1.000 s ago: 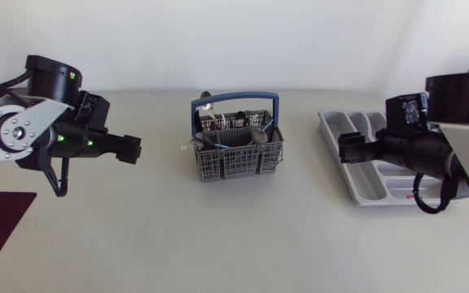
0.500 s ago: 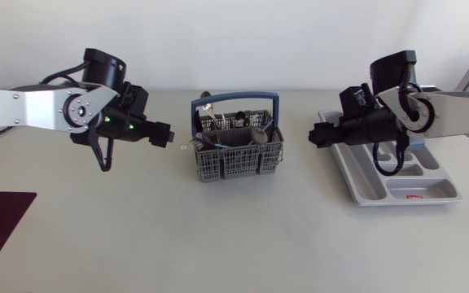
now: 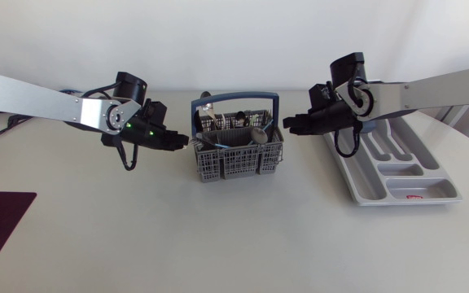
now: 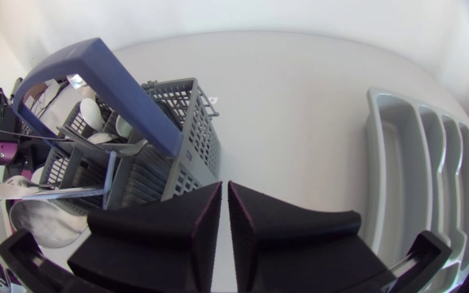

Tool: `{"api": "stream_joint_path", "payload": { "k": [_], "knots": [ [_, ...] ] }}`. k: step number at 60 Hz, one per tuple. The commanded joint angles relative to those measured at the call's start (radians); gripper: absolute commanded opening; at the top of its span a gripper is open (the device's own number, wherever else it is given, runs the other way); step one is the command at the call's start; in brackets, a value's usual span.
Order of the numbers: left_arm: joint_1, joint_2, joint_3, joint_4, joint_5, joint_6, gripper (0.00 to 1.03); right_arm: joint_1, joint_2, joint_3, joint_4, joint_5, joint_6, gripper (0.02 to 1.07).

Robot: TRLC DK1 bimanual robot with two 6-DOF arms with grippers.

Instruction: Sort the cutlery from the basket into the organizer compartments.

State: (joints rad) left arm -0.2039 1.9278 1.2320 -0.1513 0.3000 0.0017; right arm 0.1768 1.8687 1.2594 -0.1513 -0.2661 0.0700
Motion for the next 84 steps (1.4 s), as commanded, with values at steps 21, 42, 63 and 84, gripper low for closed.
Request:
{"api": "stream_joint_path", "payload": {
  "k": [21, 42, 63, 84],
  "knots": [
    [-0.040, -0.013, -0.017, -0.001, 0.126, -0.008, 0.04, 0.141, -0.079, -0.074, -0.021, -0.116, 0.034, 0.10],
    [-0.043, -0.193, -0.200, -0.039, 0.172, 0.061, 0.04, 0.216, -0.290, -0.227, -0.122, -0.127, -0.015, 0.10],
    [-0.083, -0.273, -0.310, -0.056, 0.182, 0.101, 0.04, 0.184, -0.306, -0.278, -0.094, -0.093, -0.027, 0.10],
    [0.003, -0.345, -0.295, -0.083, 0.174, 0.133, 0.19, 0.164, -0.428, -0.353, -0.090, -0.082, -0.062, 0.11]
  ]
}}
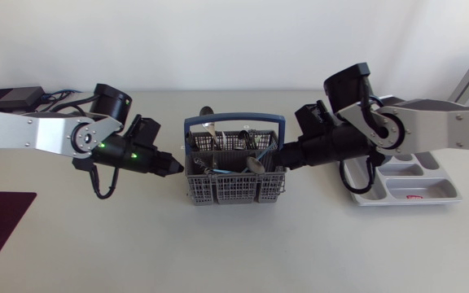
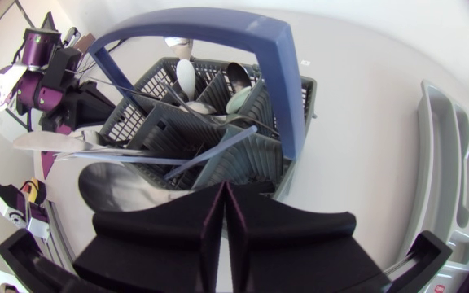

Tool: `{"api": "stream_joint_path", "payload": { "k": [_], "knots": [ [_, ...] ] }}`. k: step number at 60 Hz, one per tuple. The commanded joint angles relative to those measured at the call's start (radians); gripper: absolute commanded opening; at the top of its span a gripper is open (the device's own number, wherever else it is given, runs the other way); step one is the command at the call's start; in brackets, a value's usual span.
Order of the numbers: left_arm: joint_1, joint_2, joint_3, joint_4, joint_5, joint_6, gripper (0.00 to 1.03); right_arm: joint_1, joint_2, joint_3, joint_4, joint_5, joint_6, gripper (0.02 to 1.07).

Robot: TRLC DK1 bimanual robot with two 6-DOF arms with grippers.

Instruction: Sort the cutlery from the basket into the organizer compartments.

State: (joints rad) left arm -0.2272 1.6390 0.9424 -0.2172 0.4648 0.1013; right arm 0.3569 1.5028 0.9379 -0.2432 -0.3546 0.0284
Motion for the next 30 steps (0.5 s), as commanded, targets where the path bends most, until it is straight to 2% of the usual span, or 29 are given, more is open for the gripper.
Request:
{"api": "stream_joint_path", "payload": {
  "k": [1, 8, 17, 24, 30],
  "knots": [
    [0.032, -0.067, -0.007, -0.021, 0.009, 0.040, 0.21, -0.018, -0.073, -0.036, 0.002, 0.011, -0.025, 0.11],
    [0.051, -0.165, -0.039, -0.022, 0.009, 0.086, 0.34, -0.019, -0.153, -0.079, -0.001, 0.048, -0.056, 0.14],
    [0.045, -0.320, -0.114, -0.010, 0.011, 0.192, 0.46, -0.019, -0.257, -0.136, -0.015, 0.065, -0.107, 0.49],
    [0.006, -0.433, -0.171, 0.004, -0.008, 0.256, 0.57, -0.012, -0.335, -0.171, -0.038, 0.080, -0.148, 0.64],
    [-0.012, -0.490, -0.194, 0.004, -0.020, 0.307, 0.60, -0.010, -0.385, -0.191, -0.059, 0.080, -0.174, 0.75]
  ]
}}
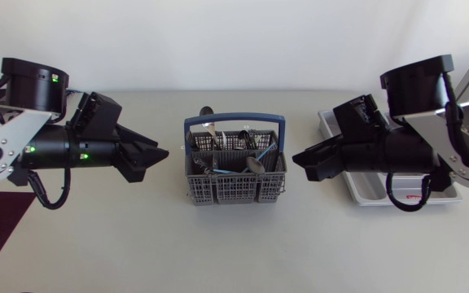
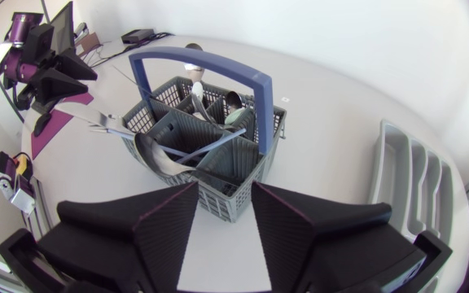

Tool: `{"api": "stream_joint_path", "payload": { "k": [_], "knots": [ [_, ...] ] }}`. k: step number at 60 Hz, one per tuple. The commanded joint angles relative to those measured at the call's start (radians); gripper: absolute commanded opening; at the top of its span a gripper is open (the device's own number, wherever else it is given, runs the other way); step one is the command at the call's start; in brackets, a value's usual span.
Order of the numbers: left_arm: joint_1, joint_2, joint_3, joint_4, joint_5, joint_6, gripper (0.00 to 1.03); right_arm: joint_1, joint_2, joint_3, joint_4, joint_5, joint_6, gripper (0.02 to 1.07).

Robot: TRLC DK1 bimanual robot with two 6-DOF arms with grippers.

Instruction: Sort the cutlery from the basket into the organizer compartments.

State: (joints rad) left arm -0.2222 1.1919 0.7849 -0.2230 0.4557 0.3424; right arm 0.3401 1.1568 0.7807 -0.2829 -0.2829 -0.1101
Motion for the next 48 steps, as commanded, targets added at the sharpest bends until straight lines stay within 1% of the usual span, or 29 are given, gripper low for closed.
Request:
{"api": "stream_joint_path", "payload": {
  "k": [1, 6, 10, 16, 18, 21, 23, 25, 28, 31, 34, 39, 48],
  "knots": [
    [-0.022, -0.049, -0.039, 0.010, -0.011, 0.073, 0.60, 0.008, -0.045, -0.035, -0.021, 0.008, -0.037, 0.76],
    [-0.039, -0.064, -0.052, 0.013, -0.012, 0.110, 0.60, 0.011, -0.071, -0.046, -0.036, 0.008, -0.048, 0.78],
    [-0.062, -0.071, -0.056, 0.016, -0.020, 0.112, 0.60, 0.020, -0.091, -0.052, -0.050, 0.008, -0.049, 0.79],
    [-0.108, -0.103, -0.076, 0.036, -0.022, 0.122, 0.60, 0.034, -0.129, -0.069, -0.062, 0.008, -0.059, 0.86],
    [-0.124, -0.118, -0.084, 0.043, -0.025, 0.136, 0.63, 0.042, -0.137, -0.072, -0.068, 0.008, -0.062, 0.88],
    [-0.160, -0.133, -0.090, 0.047, -0.052, 0.181, 0.66, 0.048, -0.149, -0.081, -0.075, 0.008, -0.071, 0.89],
    [-0.190, -0.149, -0.096, 0.057, -0.089, 0.237, 0.66, 0.059, -0.163, -0.090, -0.076, 0.008, -0.076, 0.89],
    [-0.201, -0.156, -0.099, 0.070, -0.104, 0.257, 0.66, 0.068, -0.167, -0.097, -0.079, 0.008, -0.080, 0.89],
    [-0.210, -0.161, -0.095, 0.080, -0.123, 0.285, 0.67, 0.079, -0.175, -0.103, -0.085, 0.008, -0.083, 0.89],
    [-0.215, -0.160, -0.085, 0.082, -0.130, 0.310, 0.69, 0.089, -0.181, -0.106, -0.090, 0.011, -0.085, 0.92],
    [-0.217, -0.147, -0.078, 0.085, -0.135, 0.331, 0.69, 0.106, -0.187, -0.107, -0.094, 0.033, -0.085, 0.92],
    [-0.223, -0.115, -0.053, 0.091, -0.149, 0.348, 0.69, 0.139, -0.190, -0.109, -0.096, 0.068, -0.083, 0.92],
    [-0.240, -0.078, -0.044, 0.128, -0.153, 0.359, 0.69, 0.177, -0.193, -0.116, -0.102, 0.090, -0.080, 0.94]
  ]
}}
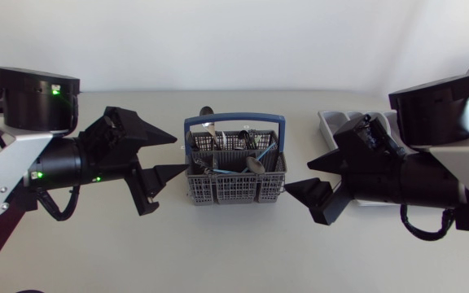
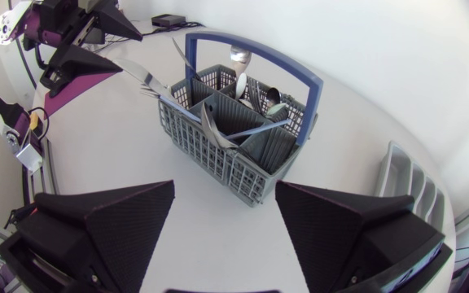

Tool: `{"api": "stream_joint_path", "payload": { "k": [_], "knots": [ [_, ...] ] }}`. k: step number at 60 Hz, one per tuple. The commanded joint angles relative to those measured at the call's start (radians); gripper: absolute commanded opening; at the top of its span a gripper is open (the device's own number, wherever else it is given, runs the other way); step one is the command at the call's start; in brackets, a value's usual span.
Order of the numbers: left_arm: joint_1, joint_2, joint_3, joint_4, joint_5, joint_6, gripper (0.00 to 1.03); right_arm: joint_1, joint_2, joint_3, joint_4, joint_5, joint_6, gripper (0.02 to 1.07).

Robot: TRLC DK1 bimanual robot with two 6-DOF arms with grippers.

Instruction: Sort the cutlery from the basket into the organizer compartments.

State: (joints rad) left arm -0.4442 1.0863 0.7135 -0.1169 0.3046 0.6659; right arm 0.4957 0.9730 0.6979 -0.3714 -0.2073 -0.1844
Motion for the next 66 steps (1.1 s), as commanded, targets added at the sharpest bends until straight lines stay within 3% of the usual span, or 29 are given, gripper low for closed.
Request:
{"api": "stream_joint_path", "payload": {
  "k": [1, 15, 36, 39, 50, 61, 66],
  "knots": [
    [-0.019, 0.030, 0.027, 0.025, -0.002, 0.035, 0.69, 0.023, -0.010, -0.034, -0.015, 0.016, -0.006, 0.94],
    [-0.076, 0.109, 0.044, 0.080, -0.035, 0.040, 0.69, 0.037, -0.017, -0.063, -0.017, 0.036, -0.010, 0.94],
    [-0.088, 0.233, 0.132, 0.100, -0.059, 0.060, 0.65, 0.037, -0.025, -0.112, -0.001, 0.034, -0.032, 0.96],
    [-0.087, 0.248, 0.141, 0.100, -0.059, 0.072, 0.58, 0.037, -0.026, -0.121, 0.003, 0.034, -0.036, 0.96],
    [-0.087, 0.288, 0.165, 0.100, -0.059, 0.081, 0.55, 0.035, -0.028, -0.133, 0.014, 0.031, -0.052, 0.96],
    [-0.083, 0.307, 0.204, 0.100, -0.059, 0.095, 0.35, 0.033, -0.025, -0.152, 0.028, 0.028, -0.061, 0.97],
    [-0.077, 0.307, 0.207, 0.091, -0.059, 0.095, 0.35, 0.033, -0.025, -0.159, 0.032, 0.028, -0.063, 0.97]
  ]
}}
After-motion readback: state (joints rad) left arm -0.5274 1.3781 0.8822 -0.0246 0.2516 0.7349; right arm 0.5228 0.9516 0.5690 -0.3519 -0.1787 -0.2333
